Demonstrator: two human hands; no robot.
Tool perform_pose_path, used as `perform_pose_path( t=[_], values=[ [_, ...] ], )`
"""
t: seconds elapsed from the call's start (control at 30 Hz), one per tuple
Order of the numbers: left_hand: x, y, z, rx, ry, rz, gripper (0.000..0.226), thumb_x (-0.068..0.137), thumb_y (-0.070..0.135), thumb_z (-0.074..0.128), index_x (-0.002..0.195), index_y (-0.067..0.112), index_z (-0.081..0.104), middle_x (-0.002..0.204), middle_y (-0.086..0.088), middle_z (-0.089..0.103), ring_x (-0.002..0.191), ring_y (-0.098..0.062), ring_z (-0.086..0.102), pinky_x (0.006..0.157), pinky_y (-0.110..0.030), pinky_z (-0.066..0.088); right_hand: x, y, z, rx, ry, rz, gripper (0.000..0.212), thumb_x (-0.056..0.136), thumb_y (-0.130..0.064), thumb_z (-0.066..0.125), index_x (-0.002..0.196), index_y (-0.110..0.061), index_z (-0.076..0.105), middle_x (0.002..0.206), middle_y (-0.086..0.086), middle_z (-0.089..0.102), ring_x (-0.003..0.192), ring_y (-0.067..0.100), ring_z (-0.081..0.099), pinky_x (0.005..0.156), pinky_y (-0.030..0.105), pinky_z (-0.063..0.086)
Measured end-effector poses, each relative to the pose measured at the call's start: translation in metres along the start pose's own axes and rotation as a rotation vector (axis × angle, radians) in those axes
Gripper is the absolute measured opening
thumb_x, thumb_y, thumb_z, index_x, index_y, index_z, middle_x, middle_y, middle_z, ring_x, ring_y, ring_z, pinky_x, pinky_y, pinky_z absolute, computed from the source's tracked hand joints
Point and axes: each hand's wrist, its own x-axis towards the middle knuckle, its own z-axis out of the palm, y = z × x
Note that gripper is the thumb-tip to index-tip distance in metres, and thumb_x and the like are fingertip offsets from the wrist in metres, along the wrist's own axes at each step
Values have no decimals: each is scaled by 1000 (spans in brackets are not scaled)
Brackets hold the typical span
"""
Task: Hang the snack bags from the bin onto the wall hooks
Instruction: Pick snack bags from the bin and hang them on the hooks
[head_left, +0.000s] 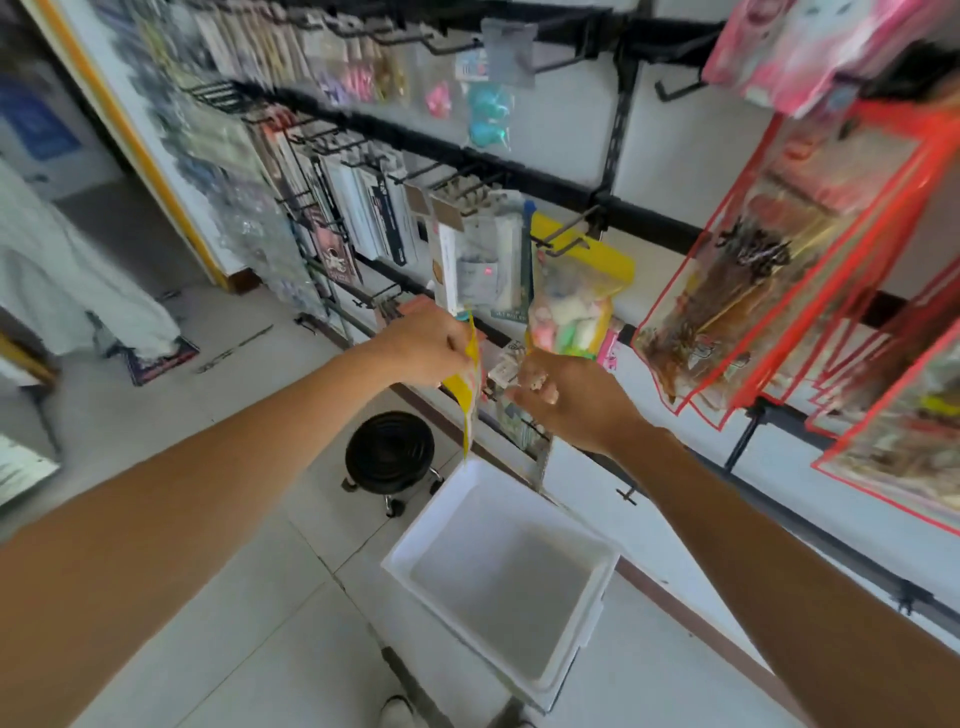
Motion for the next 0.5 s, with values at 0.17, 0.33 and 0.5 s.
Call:
perform_pose_path(
  t=[0.17,0.33,0.5],
  values=[
    [-26,-10,-29,202,99,121,13,92,22,61,80,18,63,78,6,61,83,-24,61,68,-31,42,24,-19,-22,18,113,-45,27,94,-29,54,121,-23,52,117,2,62,97,23,63,78,37,52],
    [-56,-17,-59,342,176,244,8,90,23,64,86,18,69,80,5,62,73,-14,56,66,-28,35,41,-52,-34,-67,59,-200,55,95,-24,57,146,-18,38,151,4,40,136,27,37,110,37,30],
    [-80,-21,-84,332,291,367,8,89,22,67,86,22,74,66,19,49,60,1,46,76,-31,33,38,-88,-41,-102,103,-313,21,93,-24,60,113,-19,64,114,4,65,110,24,54,95,42,44]
  ],
)
